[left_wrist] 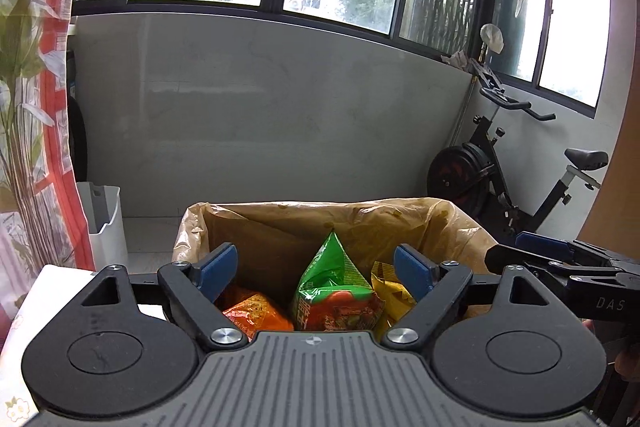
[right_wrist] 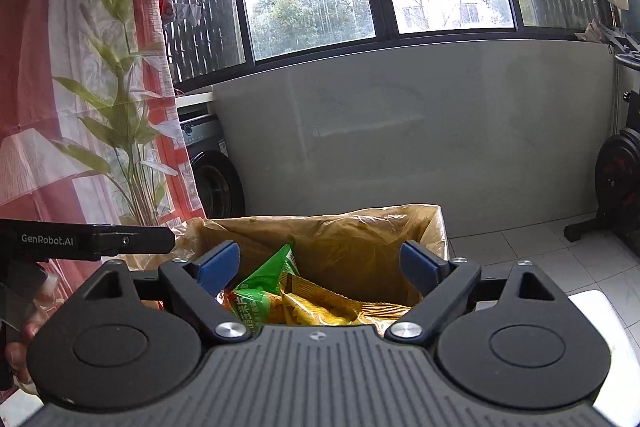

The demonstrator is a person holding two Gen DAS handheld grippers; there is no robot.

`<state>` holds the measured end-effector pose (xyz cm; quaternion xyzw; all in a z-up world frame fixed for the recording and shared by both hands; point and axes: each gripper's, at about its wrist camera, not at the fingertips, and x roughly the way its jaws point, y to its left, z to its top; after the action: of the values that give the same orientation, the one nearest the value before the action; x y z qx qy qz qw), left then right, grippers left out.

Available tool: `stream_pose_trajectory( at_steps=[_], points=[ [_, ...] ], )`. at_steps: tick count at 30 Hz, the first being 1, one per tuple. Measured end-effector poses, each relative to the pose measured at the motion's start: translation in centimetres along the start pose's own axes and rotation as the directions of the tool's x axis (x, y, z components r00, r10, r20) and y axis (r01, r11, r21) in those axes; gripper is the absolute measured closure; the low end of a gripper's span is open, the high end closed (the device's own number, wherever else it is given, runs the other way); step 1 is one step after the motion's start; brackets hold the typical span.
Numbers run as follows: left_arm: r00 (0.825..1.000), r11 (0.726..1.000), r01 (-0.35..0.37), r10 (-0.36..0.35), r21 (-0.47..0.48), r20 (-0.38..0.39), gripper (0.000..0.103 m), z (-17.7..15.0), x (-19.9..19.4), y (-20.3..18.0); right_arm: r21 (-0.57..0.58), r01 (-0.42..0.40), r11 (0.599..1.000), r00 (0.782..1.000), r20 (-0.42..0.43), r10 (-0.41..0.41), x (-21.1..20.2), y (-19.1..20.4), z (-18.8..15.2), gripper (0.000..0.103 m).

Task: Organize snacks
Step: 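Move both tools back to the pile and grasp the wrapped biscuit bar with the right tool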

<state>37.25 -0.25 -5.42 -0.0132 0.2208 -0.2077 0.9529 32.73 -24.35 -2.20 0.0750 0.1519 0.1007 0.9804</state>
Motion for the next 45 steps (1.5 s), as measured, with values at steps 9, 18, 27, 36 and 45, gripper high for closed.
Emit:
stream_pose_trajectory(
  at_steps=[9,18,27,36,45],
  points=[
    [0.999,0.999,-0.031,0.032,-0.034,0.03,0.016,-3.7,-6.2,1.4,-0.017,-0.075,0.997,0.997,0.024,0.075,-5.4,2.3,-3.5,0.013],
    [0.991,0.986,-0.135,0.136,-0.094,-0.003,0.018,-10.2,-7.8,1.7,-0.044,-0.087,0.995,0.981,-0.178,0.078,-7.3,2.8,-12.2,0.027],
    [0.977,0.985,-0.118,0.094,-0.122,-0.193,0.022,-16.2,-6.1,1.5,-0.048,-0.137,0.989,0.904,-0.416,0.105,-7.3,3.6,-19.5,0.044],
    [0.954,0.988,-0.073,0.031,-0.132,-0.297,0.039,-18.7,-4.7,1.5,-0.029,-0.149,0.988,0.878,-0.463,0.119,-6.9,3.5,-21.4,0.062],
    [0.934,0.996,-0.046,0.015,-0.08,-0.356,0.04,-20.2,-4.5,-1.7,-0.026,-0.089,0.996,0.945,-0.319,0.076,-8.1,1.4,-19.8,0.063]
  ],
)
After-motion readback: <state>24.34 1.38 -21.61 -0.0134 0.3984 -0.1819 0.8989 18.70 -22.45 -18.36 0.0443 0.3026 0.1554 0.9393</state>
